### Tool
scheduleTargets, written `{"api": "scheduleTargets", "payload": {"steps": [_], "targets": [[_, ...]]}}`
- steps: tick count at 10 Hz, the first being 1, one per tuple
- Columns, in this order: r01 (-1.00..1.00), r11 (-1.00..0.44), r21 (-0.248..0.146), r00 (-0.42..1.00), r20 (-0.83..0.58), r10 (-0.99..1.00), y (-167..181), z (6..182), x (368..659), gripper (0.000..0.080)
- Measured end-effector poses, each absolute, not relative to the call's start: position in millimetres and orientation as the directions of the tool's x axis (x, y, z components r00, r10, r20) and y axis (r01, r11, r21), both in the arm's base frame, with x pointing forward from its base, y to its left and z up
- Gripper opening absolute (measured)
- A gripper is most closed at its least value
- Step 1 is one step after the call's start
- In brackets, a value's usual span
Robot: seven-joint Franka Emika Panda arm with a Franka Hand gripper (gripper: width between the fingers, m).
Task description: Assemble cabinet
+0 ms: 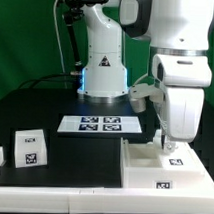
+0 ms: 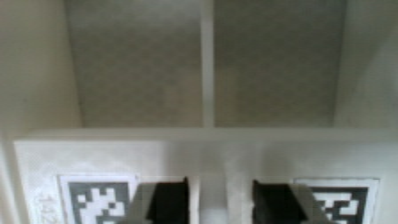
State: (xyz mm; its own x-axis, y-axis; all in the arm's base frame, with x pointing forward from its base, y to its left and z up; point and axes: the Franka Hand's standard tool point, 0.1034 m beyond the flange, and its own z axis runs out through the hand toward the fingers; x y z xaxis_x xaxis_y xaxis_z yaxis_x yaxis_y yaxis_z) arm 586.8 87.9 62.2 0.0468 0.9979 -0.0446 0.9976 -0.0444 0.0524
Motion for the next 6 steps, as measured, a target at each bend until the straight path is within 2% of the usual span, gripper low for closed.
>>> {"api": "scheduleTargets", "payload": {"steps": [1, 2, 3, 4, 5, 6], "targets": [[0.997, -0.047, 0.053, 0.049, -0.045, 0.998, 86, 62.8, 587, 0.0272], [0.997, -0.048, 0.054, 0.051, -0.045, 0.998, 84, 64.0, 587, 0.0455], [0.997, -0.048, 0.055, 0.051, -0.046, 0.998, 84, 65.6, 586, 0.059], [0.997, -0.061, 0.056, 0.064, -0.049, 0.997, 85, 68.6, 582, 0.059], [0.995, -0.08, 0.061, 0.083, -0.054, 0.995, 86, 77.4, 572, 0.0753], [0.993, -0.094, 0.067, 0.098, -0.056, 0.994, 86, 86.0, 560, 0.0785]]}}
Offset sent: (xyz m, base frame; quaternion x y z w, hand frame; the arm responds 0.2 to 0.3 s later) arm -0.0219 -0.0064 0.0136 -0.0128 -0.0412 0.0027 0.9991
